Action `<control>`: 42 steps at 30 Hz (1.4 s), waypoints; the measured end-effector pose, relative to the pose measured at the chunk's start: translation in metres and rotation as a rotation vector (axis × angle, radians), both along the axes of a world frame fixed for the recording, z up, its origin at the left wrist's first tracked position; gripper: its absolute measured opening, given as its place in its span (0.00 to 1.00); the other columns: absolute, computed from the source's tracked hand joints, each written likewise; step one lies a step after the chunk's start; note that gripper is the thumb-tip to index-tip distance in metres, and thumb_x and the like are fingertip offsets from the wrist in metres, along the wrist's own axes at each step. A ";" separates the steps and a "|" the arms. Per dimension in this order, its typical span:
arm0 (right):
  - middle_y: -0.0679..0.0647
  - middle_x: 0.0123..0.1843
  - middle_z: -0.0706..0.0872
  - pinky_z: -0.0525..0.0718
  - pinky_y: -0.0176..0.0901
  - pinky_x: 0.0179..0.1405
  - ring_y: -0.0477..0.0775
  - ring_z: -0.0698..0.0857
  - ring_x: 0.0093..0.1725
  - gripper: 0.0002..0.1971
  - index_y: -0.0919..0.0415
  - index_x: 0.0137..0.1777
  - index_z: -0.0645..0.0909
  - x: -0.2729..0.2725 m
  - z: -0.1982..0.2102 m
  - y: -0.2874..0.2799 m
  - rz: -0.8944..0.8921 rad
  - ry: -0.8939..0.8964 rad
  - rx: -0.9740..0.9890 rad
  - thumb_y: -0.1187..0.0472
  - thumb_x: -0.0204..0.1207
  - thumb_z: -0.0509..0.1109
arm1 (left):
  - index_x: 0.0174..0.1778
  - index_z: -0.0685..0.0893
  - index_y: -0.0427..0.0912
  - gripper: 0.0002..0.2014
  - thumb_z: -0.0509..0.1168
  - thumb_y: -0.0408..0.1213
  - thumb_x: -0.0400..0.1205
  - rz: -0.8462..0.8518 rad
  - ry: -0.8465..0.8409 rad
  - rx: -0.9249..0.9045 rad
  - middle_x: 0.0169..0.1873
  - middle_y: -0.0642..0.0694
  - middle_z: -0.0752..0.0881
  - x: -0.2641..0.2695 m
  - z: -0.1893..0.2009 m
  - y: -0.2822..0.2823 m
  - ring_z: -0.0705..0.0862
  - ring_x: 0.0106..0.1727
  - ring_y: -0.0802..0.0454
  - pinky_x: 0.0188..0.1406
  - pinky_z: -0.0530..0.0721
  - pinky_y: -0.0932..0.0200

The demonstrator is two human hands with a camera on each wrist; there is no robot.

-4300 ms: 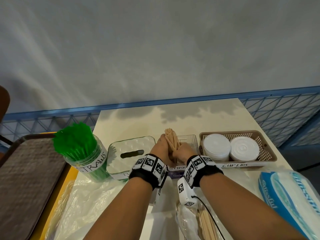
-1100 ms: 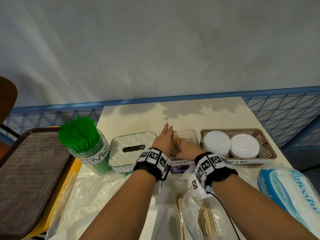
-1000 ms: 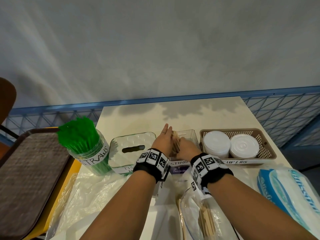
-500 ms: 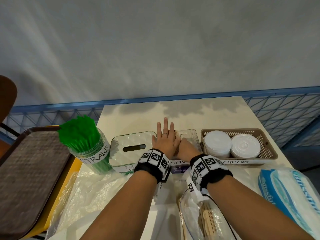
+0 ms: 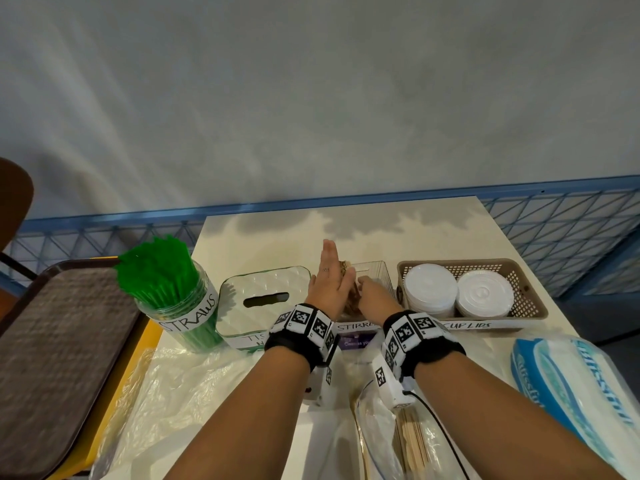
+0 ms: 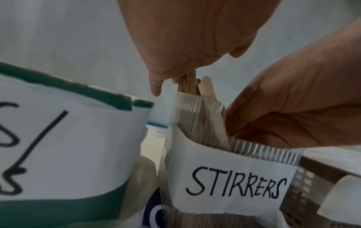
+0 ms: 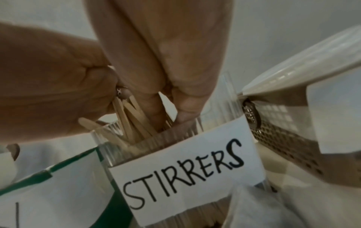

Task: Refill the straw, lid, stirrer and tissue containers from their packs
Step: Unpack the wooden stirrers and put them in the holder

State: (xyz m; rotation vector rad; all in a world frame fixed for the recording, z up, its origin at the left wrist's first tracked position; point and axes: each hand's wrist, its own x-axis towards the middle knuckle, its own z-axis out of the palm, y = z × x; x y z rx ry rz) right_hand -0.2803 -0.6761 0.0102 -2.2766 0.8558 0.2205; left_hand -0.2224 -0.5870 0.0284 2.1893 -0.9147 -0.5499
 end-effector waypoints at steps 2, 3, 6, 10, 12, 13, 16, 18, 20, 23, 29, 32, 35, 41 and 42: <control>0.65 0.65 0.80 0.76 0.48 0.62 0.63 0.80 0.64 0.17 0.69 0.69 0.70 0.000 0.002 0.001 0.031 0.015 -0.037 0.70 0.81 0.55 | 0.82 0.42 0.45 0.29 0.44 0.47 0.88 0.019 -0.020 0.049 0.82 0.51 0.37 0.001 -0.002 -0.001 0.50 0.83 0.52 0.81 0.51 0.40; 0.65 0.64 0.82 0.76 0.47 0.61 0.63 0.81 0.63 0.15 0.70 0.67 0.72 0.001 0.001 0.002 0.053 0.027 -0.060 0.69 0.81 0.56 | 0.82 0.44 0.45 0.28 0.44 0.47 0.88 0.025 -0.034 0.065 0.82 0.51 0.37 0.002 -0.002 -0.001 0.49 0.83 0.53 0.81 0.50 0.40; 0.65 0.62 0.83 0.77 0.46 0.61 0.62 0.82 0.62 0.14 0.71 0.64 0.77 0.001 0.005 0.003 0.079 0.076 -0.080 0.69 0.82 0.56 | 0.83 0.46 0.44 0.27 0.43 0.46 0.88 0.027 -0.058 0.083 0.83 0.50 0.39 0.003 0.001 -0.001 0.45 0.84 0.54 0.82 0.45 0.43; 0.66 0.68 0.79 0.74 0.45 0.64 0.62 0.77 0.68 0.17 0.71 0.69 0.72 -0.008 0.021 0.004 0.089 0.065 -0.131 0.70 0.82 0.55 | 0.82 0.48 0.43 0.26 0.45 0.43 0.88 0.074 -0.065 0.040 0.83 0.45 0.44 0.000 0.015 0.002 0.47 0.84 0.51 0.83 0.48 0.45; 0.64 0.71 0.77 0.73 0.46 0.67 0.61 0.75 0.70 0.20 0.69 0.73 0.69 -0.018 0.033 0.004 0.068 -0.008 -0.133 0.70 0.82 0.55 | 0.81 0.52 0.40 0.26 0.49 0.39 0.87 0.091 -0.105 -0.025 0.82 0.40 0.52 -0.007 0.028 0.006 0.57 0.82 0.46 0.80 0.60 0.49; 0.63 0.71 0.77 0.74 0.46 0.68 0.60 0.76 0.70 0.20 0.67 0.74 0.68 -0.024 0.041 0.004 0.035 -0.070 -0.112 0.70 0.82 0.56 | 0.80 0.56 0.38 0.25 0.52 0.37 0.86 0.098 -0.134 -0.060 0.80 0.38 0.58 -0.012 0.036 0.008 0.66 0.78 0.44 0.74 0.67 0.53; 0.60 0.57 0.86 0.84 0.46 0.52 0.56 0.86 0.51 0.14 0.64 0.64 0.77 -0.048 0.069 0.007 -0.115 -0.313 0.037 0.70 0.80 0.59 | 0.67 0.71 0.36 0.16 0.56 0.34 0.84 0.118 -0.215 -0.118 0.62 0.38 0.79 -0.033 0.063 0.020 0.81 0.58 0.43 0.54 0.77 0.56; 0.56 0.41 0.87 0.83 0.37 0.34 0.50 0.85 0.34 0.08 0.66 0.53 0.80 -0.074 0.090 0.013 -0.157 -0.383 0.179 0.70 0.80 0.61 | 0.57 0.76 0.35 0.11 0.58 0.36 0.83 0.095 -0.213 -0.077 0.51 0.39 0.84 -0.050 0.076 0.030 0.84 0.51 0.42 0.49 0.79 0.54; 0.55 0.34 0.85 0.82 0.32 0.27 0.49 0.83 0.29 0.07 0.64 0.43 0.80 -0.102 0.105 0.022 -0.114 -0.324 0.218 0.68 0.81 0.62 | 0.52 0.78 0.35 0.11 0.59 0.40 0.83 0.023 -0.160 0.036 0.47 0.38 0.85 -0.070 0.079 0.041 0.85 0.49 0.40 0.48 0.80 0.52; 0.60 0.39 0.88 0.85 0.40 0.39 0.52 0.85 0.33 0.08 0.63 0.41 0.81 -0.139 0.098 0.041 -0.016 -0.048 0.181 0.66 0.81 0.63 | 0.51 0.78 0.38 0.14 0.61 0.47 0.82 -0.094 -0.118 0.272 0.47 0.38 0.83 -0.104 0.064 0.057 0.83 0.49 0.42 0.46 0.79 0.55; 0.61 0.58 0.85 0.74 0.40 0.42 0.60 0.84 0.56 0.15 0.69 0.60 0.79 -0.177 0.017 0.078 0.185 0.323 -0.083 0.61 0.80 0.60 | 0.68 0.71 0.30 0.31 0.65 0.52 0.79 -0.203 -0.085 0.607 0.66 0.35 0.78 -0.145 0.014 0.077 0.77 0.67 0.41 0.61 0.75 0.55; 0.61 0.60 0.82 0.74 0.41 0.51 0.62 0.80 0.65 0.23 0.67 0.67 0.74 -0.180 -0.018 0.090 0.121 0.297 -0.089 0.52 0.78 0.64 | 0.66 0.75 0.30 0.23 0.62 0.44 0.82 -0.188 -0.078 0.653 0.65 0.34 0.79 -0.149 0.002 0.078 0.77 0.67 0.40 0.62 0.75 0.55; 0.65 0.68 0.78 0.76 0.50 0.67 0.64 0.77 0.67 0.30 0.68 0.70 0.73 -0.177 -0.030 0.097 0.018 0.271 -0.070 0.46 0.76 0.65 | 0.64 0.76 0.28 0.18 0.58 0.38 0.84 -0.129 -0.022 0.650 0.65 0.33 0.79 -0.149 -0.007 0.077 0.78 0.67 0.39 0.62 0.76 0.55; 0.60 0.56 0.83 0.78 0.45 0.61 0.60 0.81 0.63 0.15 0.65 0.54 0.81 -0.172 -0.021 0.098 -0.071 0.228 -0.084 0.55 0.74 0.71 | 0.67 0.72 0.28 0.18 0.57 0.35 0.84 -0.045 0.029 0.615 0.67 0.34 0.77 -0.150 -0.013 0.073 0.77 0.68 0.40 0.62 0.76 0.56; 0.60 0.52 0.83 0.79 0.46 0.59 0.60 0.82 0.60 0.10 0.63 0.47 0.81 -0.171 -0.021 0.098 -0.054 0.233 -0.064 0.57 0.73 0.71 | 0.67 0.71 0.28 0.18 0.57 0.34 0.84 -0.033 0.043 0.610 0.67 0.34 0.76 -0.149 -0.015 0.072 0.77 0.68 0.40 0.62 0.76 0.56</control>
